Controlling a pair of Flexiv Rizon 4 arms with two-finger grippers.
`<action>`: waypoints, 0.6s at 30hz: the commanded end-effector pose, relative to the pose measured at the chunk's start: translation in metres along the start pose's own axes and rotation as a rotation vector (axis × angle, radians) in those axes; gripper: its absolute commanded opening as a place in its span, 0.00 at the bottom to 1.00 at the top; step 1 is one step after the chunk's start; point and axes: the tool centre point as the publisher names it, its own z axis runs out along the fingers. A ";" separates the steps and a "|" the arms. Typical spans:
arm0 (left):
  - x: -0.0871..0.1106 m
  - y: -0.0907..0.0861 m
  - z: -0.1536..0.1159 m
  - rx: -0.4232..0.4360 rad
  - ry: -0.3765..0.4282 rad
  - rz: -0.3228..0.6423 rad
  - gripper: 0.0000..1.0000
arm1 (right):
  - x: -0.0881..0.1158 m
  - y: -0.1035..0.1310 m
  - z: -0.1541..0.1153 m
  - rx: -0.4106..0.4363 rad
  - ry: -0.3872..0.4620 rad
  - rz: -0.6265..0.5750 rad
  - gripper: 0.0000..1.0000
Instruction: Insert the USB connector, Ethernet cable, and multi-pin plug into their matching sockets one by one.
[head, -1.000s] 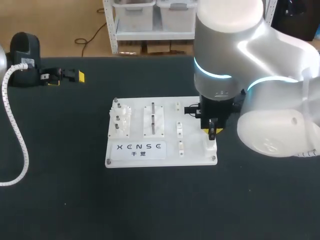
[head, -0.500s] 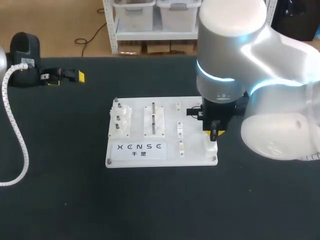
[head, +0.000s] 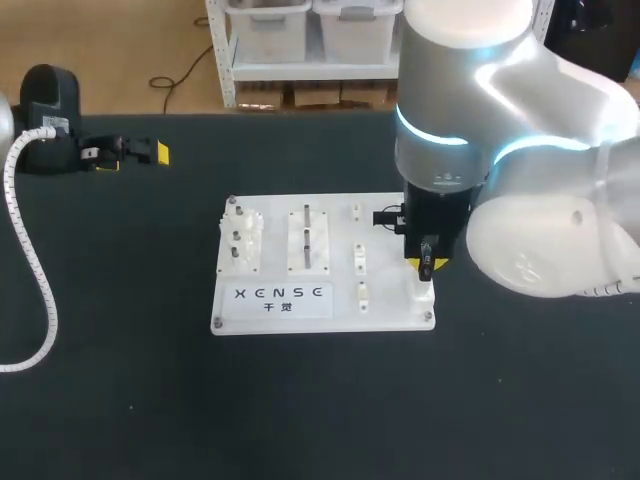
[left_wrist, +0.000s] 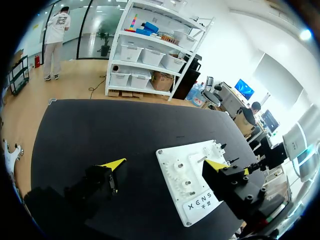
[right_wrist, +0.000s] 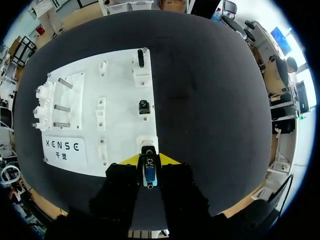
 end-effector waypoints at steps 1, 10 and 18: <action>0.000 0.000 0.000 0.000 0.000 0.000 1.00 | -0.001 0.000 0.040 -0.008 0.016 0.002 0.00; 0.000 0.000 0.000 0.000 0.000 0.000 1.00 | 0.004 0.001 0.050 -0.008 0.044 0.001 0.00; 0.000 0.000 0.000 0.000 0.000 0.000 1.00 | 0.003 0.000 0.051 -0.001 0.054 0.006 0.00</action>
